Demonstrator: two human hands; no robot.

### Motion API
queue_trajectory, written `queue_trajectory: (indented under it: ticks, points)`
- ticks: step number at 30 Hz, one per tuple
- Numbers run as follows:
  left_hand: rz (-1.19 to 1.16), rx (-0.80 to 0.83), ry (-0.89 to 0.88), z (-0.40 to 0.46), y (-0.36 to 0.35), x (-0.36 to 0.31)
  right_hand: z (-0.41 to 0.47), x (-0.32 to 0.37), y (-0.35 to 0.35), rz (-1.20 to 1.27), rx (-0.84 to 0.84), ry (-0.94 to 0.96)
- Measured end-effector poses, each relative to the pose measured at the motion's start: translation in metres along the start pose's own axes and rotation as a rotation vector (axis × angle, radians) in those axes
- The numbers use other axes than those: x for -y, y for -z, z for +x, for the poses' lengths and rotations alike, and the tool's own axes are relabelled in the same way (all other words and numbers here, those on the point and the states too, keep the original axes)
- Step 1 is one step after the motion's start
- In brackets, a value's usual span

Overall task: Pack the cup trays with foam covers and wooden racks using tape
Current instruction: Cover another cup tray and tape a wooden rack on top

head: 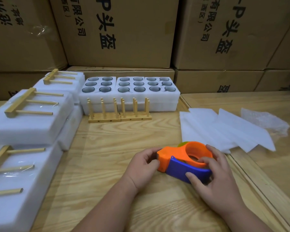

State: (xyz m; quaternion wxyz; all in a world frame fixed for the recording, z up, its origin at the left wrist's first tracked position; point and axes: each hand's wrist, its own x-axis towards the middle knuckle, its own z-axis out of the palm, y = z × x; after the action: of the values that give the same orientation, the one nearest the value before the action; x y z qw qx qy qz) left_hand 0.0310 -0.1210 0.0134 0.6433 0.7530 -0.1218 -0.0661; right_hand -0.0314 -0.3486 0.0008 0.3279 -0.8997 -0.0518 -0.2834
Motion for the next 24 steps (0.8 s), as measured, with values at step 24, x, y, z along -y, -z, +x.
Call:
queue_trajectory:
  ticks: [24]
  points:
    - [0.236,-0.155,-0.019,-0.026,0.002,0.01,-0.023,0.007,0.023,-0.086,-0.016,-0.017]
